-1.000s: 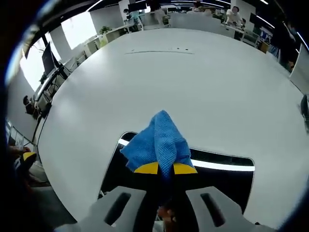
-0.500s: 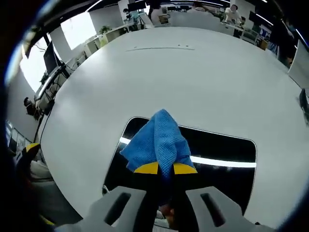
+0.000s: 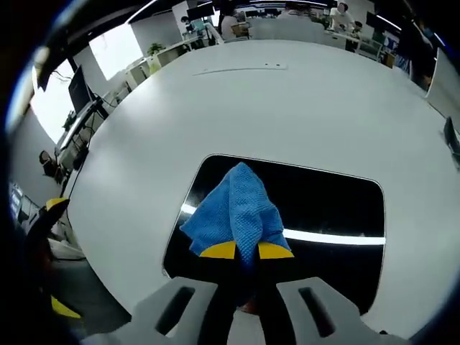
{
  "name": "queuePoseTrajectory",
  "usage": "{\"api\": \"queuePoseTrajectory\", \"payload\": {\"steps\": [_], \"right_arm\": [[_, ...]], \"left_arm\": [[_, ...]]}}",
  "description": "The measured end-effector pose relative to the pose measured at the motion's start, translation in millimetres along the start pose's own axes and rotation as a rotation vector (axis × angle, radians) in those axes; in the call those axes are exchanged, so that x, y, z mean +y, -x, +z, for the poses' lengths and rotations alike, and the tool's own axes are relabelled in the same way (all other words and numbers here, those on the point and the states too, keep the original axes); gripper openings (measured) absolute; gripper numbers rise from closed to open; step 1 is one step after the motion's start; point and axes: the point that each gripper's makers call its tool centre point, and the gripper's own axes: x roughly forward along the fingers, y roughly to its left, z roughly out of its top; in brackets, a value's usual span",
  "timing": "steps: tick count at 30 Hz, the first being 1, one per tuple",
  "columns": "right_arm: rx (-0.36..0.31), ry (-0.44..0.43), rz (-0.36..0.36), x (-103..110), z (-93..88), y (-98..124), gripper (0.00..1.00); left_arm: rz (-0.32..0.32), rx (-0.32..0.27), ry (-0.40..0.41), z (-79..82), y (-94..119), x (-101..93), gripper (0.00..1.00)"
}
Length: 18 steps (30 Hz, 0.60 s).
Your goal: Wipe the mirror surface with the cleaning cloth until all visible marks leave the cleaned area.
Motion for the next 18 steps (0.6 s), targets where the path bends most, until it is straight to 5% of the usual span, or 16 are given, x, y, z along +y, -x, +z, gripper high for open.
{"api": "queuePoseTrajectory", "payload": {"steps": [18], "right_arm": [[0.001,-0.043,0.046,11,-21.1,11,0.03]], "left_arm": [[-0.003,-0.009,0.015,2.1,0,-1.8,0.99]]}}
